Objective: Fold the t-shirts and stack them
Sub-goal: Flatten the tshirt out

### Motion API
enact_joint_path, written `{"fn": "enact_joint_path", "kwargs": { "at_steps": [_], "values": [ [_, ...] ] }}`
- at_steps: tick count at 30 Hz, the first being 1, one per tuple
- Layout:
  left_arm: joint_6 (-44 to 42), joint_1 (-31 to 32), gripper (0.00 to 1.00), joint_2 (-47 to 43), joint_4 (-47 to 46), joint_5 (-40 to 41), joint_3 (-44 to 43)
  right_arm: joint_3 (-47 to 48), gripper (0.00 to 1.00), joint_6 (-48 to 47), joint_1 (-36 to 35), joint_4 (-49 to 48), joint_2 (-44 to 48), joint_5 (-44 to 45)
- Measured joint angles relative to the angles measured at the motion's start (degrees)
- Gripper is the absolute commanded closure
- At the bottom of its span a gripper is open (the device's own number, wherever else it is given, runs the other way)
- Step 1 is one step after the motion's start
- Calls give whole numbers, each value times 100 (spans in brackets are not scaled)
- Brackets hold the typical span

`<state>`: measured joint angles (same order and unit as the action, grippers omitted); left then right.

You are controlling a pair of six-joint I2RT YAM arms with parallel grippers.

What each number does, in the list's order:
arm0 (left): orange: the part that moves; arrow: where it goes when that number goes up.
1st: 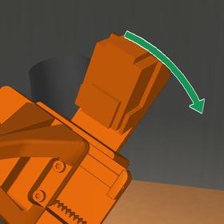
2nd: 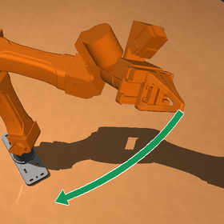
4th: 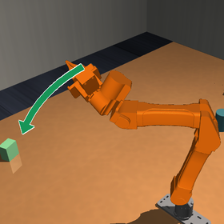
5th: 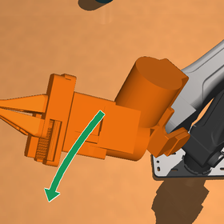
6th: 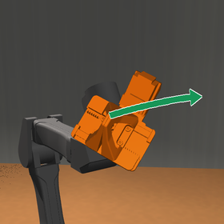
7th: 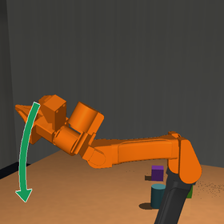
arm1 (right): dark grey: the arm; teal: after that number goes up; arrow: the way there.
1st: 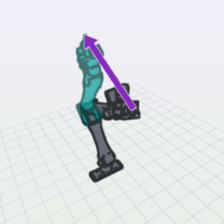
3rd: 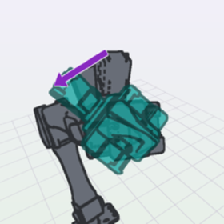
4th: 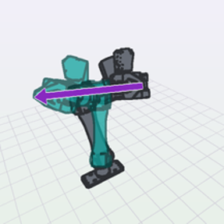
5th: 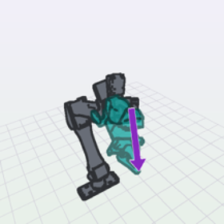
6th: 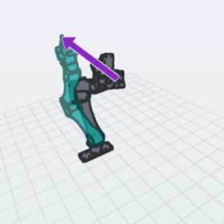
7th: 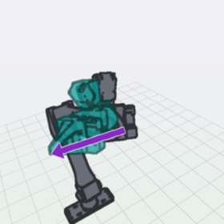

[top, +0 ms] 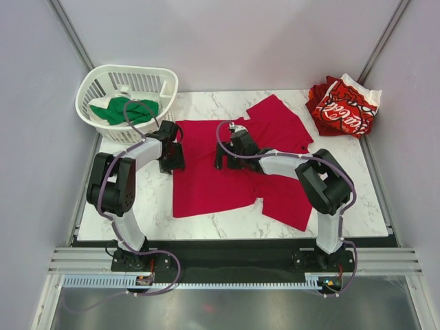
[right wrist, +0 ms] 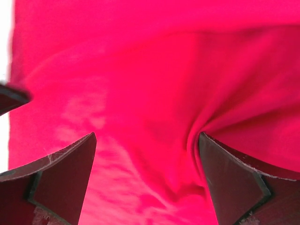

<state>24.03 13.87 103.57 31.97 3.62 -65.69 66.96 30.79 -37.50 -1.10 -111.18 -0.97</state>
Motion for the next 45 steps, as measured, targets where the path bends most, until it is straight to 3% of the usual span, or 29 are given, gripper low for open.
{"fn": "enact_joint_path", "kwargs": {
  "at_steps": [9, 19, 26, 35, 45],
  "values": [
    [-9, -146, 42, -442, 378, 249, 66, 492, 2, 223, -695, 533, -223, 470],
    [129, 723, 41, -2538, 514, 485, 503, 778, 2, -260, -420, 2461, 306, 1937],
    [385, 1154, 43, -2699, 372, 358, 1528, 861, 4, -601, 551, 2529, 992, 1670],
    [463, 1392, 44, -2922, 166, 203, 1762, 1097, 8, -728, 1766, 2227, -114, 713],
    [584, 1397, 45, -3289, 157, 389, 2179, 951, 7, -765, 2645, 1777, -295, 483]
  ]
}}
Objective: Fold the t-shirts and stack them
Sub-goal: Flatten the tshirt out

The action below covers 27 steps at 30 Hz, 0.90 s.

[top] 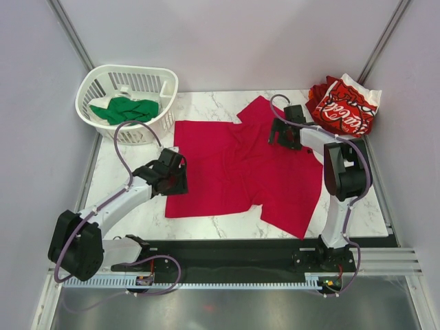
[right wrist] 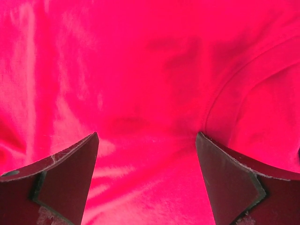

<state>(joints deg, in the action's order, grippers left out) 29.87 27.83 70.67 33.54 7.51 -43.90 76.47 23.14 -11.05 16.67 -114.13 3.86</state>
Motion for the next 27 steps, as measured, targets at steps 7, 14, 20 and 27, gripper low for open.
{"fn": "enact_joint_path", "kwargs": {
  "at_steps": [7, 14, 20, 27],
  "values": [
    [262, 0, 46, -50, -2, 125, 289, 210, 6, -7, 321, -197, -188, 4],
    [708, 0, 46, -811, 105, 310, 636, 280, 5, -4, 240, 271, -87, 105],
    [852, 2, 48, -1366, 42, 339, 776, 973, 4, -28, -118, 737, 87, -387],
    [1093, 466, 50, -1381, -442, 236, 1351, 3755, 5, -22, -127, 599, -1346, -732]
  ]
}}
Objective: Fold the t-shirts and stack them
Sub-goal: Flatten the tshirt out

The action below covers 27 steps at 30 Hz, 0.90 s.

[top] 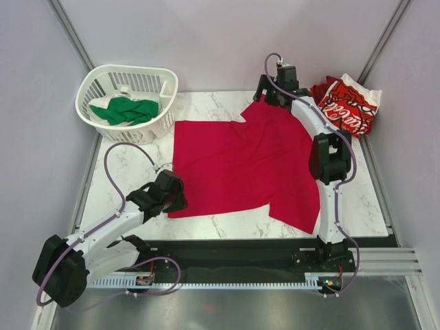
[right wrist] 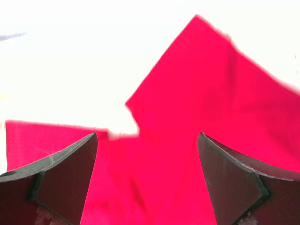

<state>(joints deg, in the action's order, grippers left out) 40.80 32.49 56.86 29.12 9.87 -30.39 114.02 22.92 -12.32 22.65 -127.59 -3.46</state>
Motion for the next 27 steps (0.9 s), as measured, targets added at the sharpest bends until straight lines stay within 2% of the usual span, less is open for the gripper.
{"fn": "enact_joint_path", "kwargs": {
  "at_steps": [3, 8, 13, 19, 27],
  "values": [
    [83, 201, 51, 55, -83, 2, 142, 898, 5, 20, 109, -35, -868, -44],
    [184, 396, 57, 275, -337, 59, 142, 1427, 4, 37, 315, 105, -1902, -63],
    [236, 452, 60, 411, -422, 85, 142, 1687, 2, 52, 483, -127, -2031, -57],
    [258, 452, 70, 734, -448, 107, 101, 1829, 2, 133, 772, -376, -2306, -79],
    [264, 457, 72, 927, -463, 107, 13, 1978, 2, 407, 1097, -715, -2487, -68]
  ]
}}
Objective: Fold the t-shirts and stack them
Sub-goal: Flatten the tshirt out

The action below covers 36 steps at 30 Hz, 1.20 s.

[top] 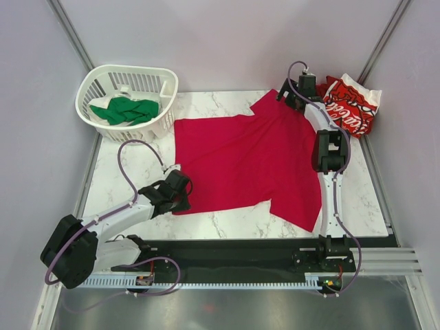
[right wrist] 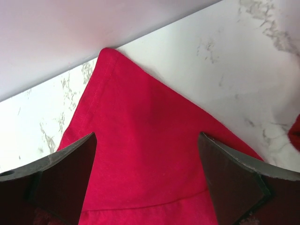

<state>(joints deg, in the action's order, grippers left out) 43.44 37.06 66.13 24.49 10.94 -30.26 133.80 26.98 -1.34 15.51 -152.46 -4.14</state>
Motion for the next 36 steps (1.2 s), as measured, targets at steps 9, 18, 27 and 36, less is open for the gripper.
{"fn": "enact_joint_path", "kwargs": {
  "at_steps": [9, 18, 27, 36],
  "values": [
    [0, 0, 73, 79, -20, 4, -72, 269, 2, 74, 105, -573, -315, -850],
    [11, 2, 52, -293, -20, 42, -48, -813, 2, -85, -260, -428, 507, -1139],
    [323, 4, 42, -2293, 76, 131, 365, -4218, 2, 120, -767, 308, 4916, 1834],
    [476, 31, 42, -2155, 264, 59, 546, -6885, 2, 229, -629, 219, 8225, 1753]
  ]
}}
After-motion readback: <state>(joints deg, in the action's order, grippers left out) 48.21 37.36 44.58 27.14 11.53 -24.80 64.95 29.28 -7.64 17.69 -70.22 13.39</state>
